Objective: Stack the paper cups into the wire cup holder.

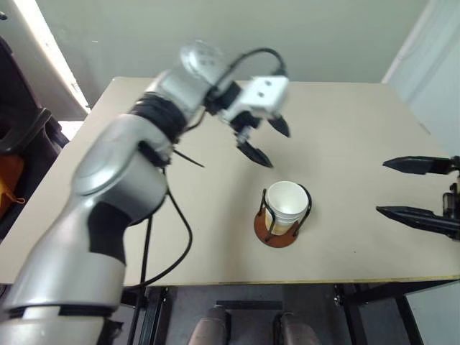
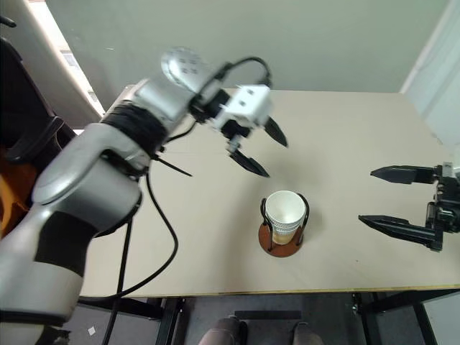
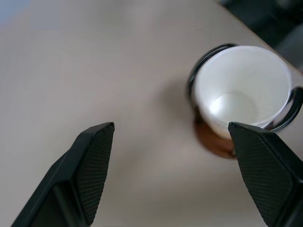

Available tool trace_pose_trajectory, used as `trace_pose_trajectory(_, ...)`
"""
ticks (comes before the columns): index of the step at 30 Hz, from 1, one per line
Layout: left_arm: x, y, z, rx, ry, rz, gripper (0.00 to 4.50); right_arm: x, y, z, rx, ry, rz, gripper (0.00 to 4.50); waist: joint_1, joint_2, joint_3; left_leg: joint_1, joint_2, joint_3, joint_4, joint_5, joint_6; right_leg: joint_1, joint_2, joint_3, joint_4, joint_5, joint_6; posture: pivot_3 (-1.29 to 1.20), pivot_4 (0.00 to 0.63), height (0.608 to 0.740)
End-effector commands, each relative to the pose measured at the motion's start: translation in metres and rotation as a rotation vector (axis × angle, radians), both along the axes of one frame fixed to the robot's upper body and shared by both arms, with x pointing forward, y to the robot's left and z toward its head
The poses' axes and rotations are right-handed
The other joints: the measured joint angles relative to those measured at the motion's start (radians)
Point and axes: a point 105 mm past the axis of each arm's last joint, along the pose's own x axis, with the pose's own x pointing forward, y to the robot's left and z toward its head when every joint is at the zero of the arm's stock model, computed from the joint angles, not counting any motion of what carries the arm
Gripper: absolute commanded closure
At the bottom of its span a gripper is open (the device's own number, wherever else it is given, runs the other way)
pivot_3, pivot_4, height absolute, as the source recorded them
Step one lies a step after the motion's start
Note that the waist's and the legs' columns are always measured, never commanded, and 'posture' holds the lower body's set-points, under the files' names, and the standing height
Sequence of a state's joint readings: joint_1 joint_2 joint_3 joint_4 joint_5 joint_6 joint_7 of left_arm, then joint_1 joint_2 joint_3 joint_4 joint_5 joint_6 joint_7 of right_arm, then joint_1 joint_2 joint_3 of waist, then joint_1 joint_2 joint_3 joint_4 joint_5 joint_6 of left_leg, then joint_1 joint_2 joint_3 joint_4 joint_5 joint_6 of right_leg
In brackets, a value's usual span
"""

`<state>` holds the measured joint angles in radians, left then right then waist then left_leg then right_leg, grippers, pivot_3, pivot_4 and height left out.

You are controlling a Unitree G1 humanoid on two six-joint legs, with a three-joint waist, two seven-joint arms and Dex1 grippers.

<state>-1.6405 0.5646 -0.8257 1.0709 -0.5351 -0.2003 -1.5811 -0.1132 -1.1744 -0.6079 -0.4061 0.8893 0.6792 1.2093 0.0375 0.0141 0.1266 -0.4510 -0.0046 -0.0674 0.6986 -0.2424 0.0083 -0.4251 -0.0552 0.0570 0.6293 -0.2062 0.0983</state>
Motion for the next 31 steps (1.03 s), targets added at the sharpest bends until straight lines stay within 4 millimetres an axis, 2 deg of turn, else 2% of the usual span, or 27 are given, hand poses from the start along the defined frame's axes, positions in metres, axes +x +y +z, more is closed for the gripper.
trace_pose_trajectory(1, 0.003, 0.059, 0.0, -0.071, 0.052, 0.157, 0.38, 0.007, 0.0, 0.004, -0.043, -0.018, 0.033, 0.0, -0.008, 0.003, -0.001, 0.0, 0.0, 0.0, 0.0, 0.0, 0.0, -0.001, 0.001, 0.0, 0.0, 0.0, 0.0, 0.0, 0.15, 0.74)
trace_pose_trajectory(4, -0.006, 0.121, -0.021, -0.122, 0.127, 0.356, 0.38, 0.017, -0.003, 0.0, -0.069, -0.001, 0.032, 0.0, -0.014, 0.004, -0.002, 0.0, 0.0, 0.0, -0.001, 0.0, 0.0, -0.002, 0.004, 0.0, 0.001, -0.003, 0.0, 0.0, 0.15, 0.74)
trace_pose_trajectory(7, -0.031, 0.193, -0.051, -0.188, 0.226, 0.599, 0.38, 0.031, -0.008, -0.002, -0.074, 0.018, 0.018, 0.0, -0.023, 0.003, -0.002, -0.002, -0.001, 0.0, 0.0, 0.0, 0.0, -0.005, 0.007, 0.0, 0.0, -0.004, -0.001, 0.0, 0.15, 0.74)
trace_pose_trajectory(9, -0.044, 0.225, -0.06, -0.231, 0.246, 0.745, 0.38, 0.036, -0.012, -0.003, -0.082, 0.025, 0.017, 0.0, -0.026, 0.002, -0.002, -0.002, 0.0, -0.001, 0.0, 0.0, -0.001, -0.007, 0.006, 0.002, 0.002, -0.004, -0.003, 0.0, 0.15, 0.74)
trace_pose_trajectory(11, -0.059, 0.245, -0.061, -0.283, 0.249, 0.837, 0.38, 0.04, -0.015, -0.002, -0.084, 0.028, 0.021, 0.0, -0.02, 0.002, -0.002, -0.002, 0.0, -0.003, 0.0, -0.001, -0.001, -0.008, 0.005, 0.002, 0.004, -0.006, -0.007, 0.0, 0.15, 0.74)
trace_pose_trajectory(15, -0.093, 0.269, -0.059, -0.366, 0.245, 0.947, 0.38, 0.048, -0.019, -0.001, -0.083, 0.037, 0.022, 0.0, -0.01, 0.0, -0.003, 0.002, 0.0, -0.006, 0.0, 0.0, -0.003, -0.006, 0.003, 0.001, 0.015, -0.014, -0.023, 0.0, 0.15, 0.74)
trace_pose_trajectory(19, -0.11, 0.286, -0.058, -0.363, 0.211, 1.034, 0.38, 0.055, -0.022, -0.002, -0.085, 0.044, 0.02, 0.0, -0.013, -0.001, -0.003, 0.018, -0.001, -0.006, -0.011, 0.001, -0.006, 0.004, 0.003, 0.001, 0.017, -0.019, -0.037, 0.0, 0.15, 0.74)
trace_pose_trajectory(20, -0.113, 0.287, -0.058, -0.356, 0.204, 1.046, 0.38, 0.057, -0.023, -0.002, -0.087, 0.043, 0.02, 0.0, -0.014, -0.002, -0.003, 0.02, -0.001, -0.006, -0.016, -0.001, 0.0, 0.003, 0.003, 0.001, 0.017, -0.017, -0.043, 0.0, 0.15, 0.74)
trace_pose_trajectory(25, -0.12, 0.285, -0.055, -0.352, 0.181, 1.06, 0.38, 0.063, -0.021, -0.002, -0.088, 0.037, 0.032, 0.0, -0.027, -0.003, -0.004, 0.032, 0.001, -0.006, -0.03, 0.011, -0.007, 0.005, 0.004, 0.001, 0.02, -0.011, -0.054, 0.0, 0.15, 0.74)
trace_pose_trajectory(31, -0.126, 0.281, -0.058, -0.36, 0.189, 1.076, 0.38, 0.068, -0.019, -0.005, -0.096, 0.033, 0.041, 0.0, -0.037, -0.003, -0.004, 0.032, 0.004, -0.006, -0.037, 0.015, -0.011, 0.0, 0.007, 0.001, 0.022, -0.009, -0.057, 0.0, 0.15, 0.74)
